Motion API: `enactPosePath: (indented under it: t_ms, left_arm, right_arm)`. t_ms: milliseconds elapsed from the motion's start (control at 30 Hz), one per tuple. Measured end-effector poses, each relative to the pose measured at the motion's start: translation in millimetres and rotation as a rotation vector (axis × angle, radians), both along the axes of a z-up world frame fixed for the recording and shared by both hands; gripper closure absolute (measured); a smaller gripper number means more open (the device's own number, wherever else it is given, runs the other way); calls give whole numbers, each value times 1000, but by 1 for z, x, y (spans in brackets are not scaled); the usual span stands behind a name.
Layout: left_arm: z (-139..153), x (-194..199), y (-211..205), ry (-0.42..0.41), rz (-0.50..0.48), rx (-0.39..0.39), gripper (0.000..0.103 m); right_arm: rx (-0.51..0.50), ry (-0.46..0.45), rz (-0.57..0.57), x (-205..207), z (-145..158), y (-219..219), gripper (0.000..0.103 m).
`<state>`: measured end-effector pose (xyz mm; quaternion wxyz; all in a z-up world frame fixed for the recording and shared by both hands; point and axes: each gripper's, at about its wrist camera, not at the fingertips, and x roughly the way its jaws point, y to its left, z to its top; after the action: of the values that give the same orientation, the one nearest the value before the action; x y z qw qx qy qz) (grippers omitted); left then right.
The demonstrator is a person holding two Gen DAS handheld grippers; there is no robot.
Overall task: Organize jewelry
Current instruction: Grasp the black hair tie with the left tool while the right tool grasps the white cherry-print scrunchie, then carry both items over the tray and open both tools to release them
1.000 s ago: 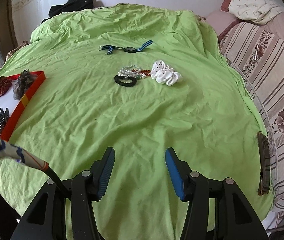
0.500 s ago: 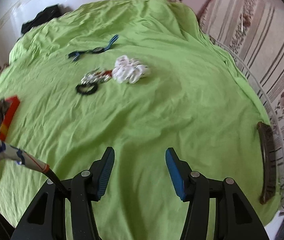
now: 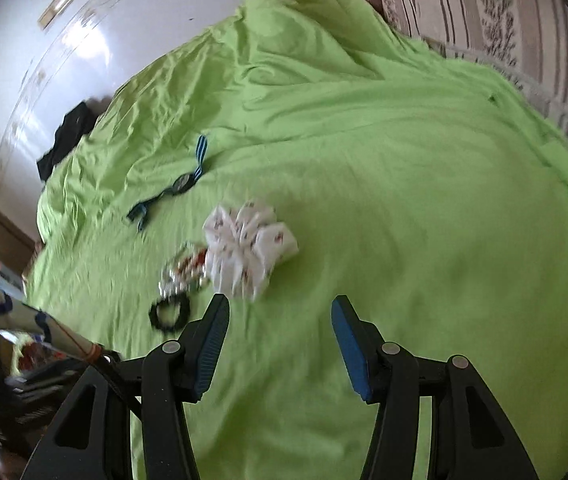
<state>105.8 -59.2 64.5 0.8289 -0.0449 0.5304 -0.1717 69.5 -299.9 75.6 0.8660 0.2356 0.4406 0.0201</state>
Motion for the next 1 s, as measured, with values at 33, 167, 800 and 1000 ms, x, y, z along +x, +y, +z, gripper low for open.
enactPosePath:
  t_ms: [33, 167, 800, 1000]
  left_arm:
    - [-8, 10, -2, 20, 2, -7, 53]
    - [-35, 39, -7, 76, 23, -24, 66]
    - [10, -6, -21, -1, -22, -79, 97]
    - [56, -64, 3, -40, -44, -132, 97]
  right_arm:
    - [16, 5, -2, 6, -3, -2, 45]
    - [61, 26, 1, 29, -18, -3, 45]
    - [180, 8, 27, 2, -1, 5, 94]
    - [144, -36, 67, -44, 37, 18, 94]
